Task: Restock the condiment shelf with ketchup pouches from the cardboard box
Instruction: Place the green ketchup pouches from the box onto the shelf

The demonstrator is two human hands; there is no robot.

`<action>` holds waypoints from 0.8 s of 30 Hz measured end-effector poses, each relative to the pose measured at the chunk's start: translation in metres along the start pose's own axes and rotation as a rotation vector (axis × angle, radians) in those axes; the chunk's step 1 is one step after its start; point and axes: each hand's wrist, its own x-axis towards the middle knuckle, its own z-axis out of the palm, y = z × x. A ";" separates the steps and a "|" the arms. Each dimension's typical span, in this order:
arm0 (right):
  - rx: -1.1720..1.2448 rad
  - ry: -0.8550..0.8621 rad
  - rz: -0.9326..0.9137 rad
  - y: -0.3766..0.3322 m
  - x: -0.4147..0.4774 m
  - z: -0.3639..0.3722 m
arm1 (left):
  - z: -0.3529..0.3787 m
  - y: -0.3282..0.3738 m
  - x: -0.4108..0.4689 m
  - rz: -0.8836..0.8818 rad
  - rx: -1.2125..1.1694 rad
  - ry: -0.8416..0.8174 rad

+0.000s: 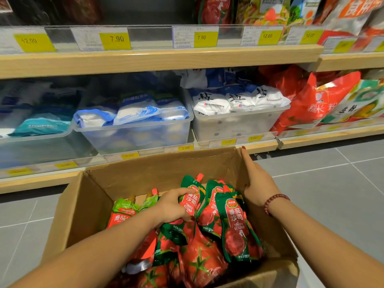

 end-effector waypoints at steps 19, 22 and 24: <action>0.761 -0.089 -0.454 -0.125 0.008 -0.114 | -0.101 0.170 -0.053 0.682 -0.433 0.336; 0.785 -0.054 -0.514 -0.152 0.020 -0.140 | -0.128 0.197 -0.063 0.719 -0.415 0.366; 0.803 -0.055 -0.549 -0.168 0.029 -0.156 | -0.145 0.213 -0.068 0.737 -0.426 0.361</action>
